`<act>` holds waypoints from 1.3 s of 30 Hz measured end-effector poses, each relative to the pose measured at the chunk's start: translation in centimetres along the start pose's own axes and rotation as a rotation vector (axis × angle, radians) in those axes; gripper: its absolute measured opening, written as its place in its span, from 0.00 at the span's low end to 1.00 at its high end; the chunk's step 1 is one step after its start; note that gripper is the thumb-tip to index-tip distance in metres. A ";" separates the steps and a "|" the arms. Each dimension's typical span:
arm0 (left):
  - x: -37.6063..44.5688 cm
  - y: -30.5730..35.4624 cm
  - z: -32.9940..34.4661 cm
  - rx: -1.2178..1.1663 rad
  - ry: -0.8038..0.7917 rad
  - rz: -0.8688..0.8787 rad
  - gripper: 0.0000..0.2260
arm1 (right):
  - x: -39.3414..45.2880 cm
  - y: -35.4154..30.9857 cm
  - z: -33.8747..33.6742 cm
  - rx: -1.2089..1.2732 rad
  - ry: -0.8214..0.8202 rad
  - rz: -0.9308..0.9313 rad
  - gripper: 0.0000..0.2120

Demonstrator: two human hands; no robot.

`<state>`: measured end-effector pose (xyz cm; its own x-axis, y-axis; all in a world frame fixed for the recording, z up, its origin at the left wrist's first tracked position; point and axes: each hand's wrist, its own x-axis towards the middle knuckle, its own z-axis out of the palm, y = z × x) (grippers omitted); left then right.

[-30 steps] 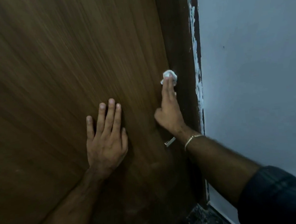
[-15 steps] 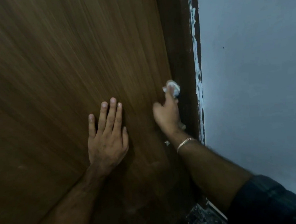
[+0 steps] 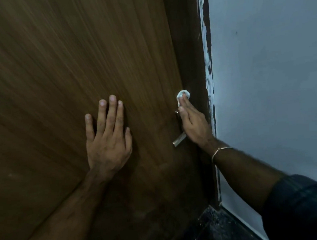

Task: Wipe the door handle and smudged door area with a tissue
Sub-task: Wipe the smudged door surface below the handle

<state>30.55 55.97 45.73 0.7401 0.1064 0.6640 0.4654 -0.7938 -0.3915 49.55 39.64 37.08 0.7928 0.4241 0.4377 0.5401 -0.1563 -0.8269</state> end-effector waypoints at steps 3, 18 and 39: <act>-0.1 -0.1 0.1 0.004 0.005 0.011 0.31 | -1.3 1.1 -0.1 0.166 -0.022 0.116 0.22; -0.1 0.1 0.7 0.041 0.036 0.013 0.32 | -2.5 6.6 2.5 0.762 0.142 0.536 0.23; -0.2 0.1 0.8 0.041 0.046 0.007 0.32 | -9.9 2.9 10.5 0.291 0.022 0.706 0.16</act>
<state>30.87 56.32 45.04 0.7208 0.0722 0.6893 0.4801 -0.7693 -0.4214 40.34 44.36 26.61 0.9296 0.2923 -0.2247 -0.1903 -0.1414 -0.9715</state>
